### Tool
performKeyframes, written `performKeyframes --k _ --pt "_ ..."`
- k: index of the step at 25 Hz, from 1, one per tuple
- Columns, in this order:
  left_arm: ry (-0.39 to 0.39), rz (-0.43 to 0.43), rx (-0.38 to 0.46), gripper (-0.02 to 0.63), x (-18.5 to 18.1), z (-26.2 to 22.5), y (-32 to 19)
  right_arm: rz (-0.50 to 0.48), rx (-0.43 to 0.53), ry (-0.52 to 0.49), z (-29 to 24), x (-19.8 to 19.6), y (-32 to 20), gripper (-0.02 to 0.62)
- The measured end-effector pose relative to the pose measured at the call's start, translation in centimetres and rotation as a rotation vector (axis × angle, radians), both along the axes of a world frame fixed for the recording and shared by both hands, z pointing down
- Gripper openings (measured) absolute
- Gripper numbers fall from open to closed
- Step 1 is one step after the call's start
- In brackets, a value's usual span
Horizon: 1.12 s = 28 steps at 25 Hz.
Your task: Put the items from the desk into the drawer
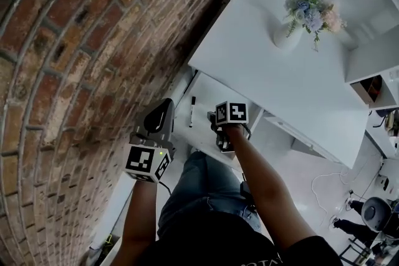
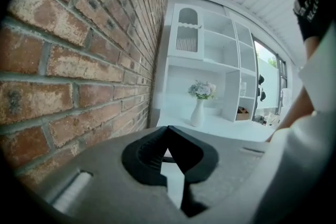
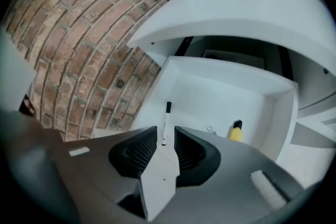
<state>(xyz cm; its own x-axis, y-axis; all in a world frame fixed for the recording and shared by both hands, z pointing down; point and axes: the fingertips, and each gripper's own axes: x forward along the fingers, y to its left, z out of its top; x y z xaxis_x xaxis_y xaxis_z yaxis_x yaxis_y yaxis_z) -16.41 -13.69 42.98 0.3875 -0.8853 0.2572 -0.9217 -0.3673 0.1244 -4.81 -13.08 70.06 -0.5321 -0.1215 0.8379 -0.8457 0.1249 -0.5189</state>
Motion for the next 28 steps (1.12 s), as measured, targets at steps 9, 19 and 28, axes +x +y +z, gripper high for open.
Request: performKeyframes --k 9,19,28 --pt "0.035 -0.063 0.084 0.002 -0.9 -3.3 -1.4 -0.048 0.105 -0.038 -7.1 0.6 0.3 0.117" --pt "0.049 -0.039 0.186 0.002 -0.3 -7.4 -2.9 -0.077 0.232 -0.05 -12.9 4.0 0.2 0.117" --pt "0.062 0.018 0.271 0.002 1.8 -10.9 -3.5 0.01 0.615 -0.065 -23.9 8.0 -2.1 0.12"
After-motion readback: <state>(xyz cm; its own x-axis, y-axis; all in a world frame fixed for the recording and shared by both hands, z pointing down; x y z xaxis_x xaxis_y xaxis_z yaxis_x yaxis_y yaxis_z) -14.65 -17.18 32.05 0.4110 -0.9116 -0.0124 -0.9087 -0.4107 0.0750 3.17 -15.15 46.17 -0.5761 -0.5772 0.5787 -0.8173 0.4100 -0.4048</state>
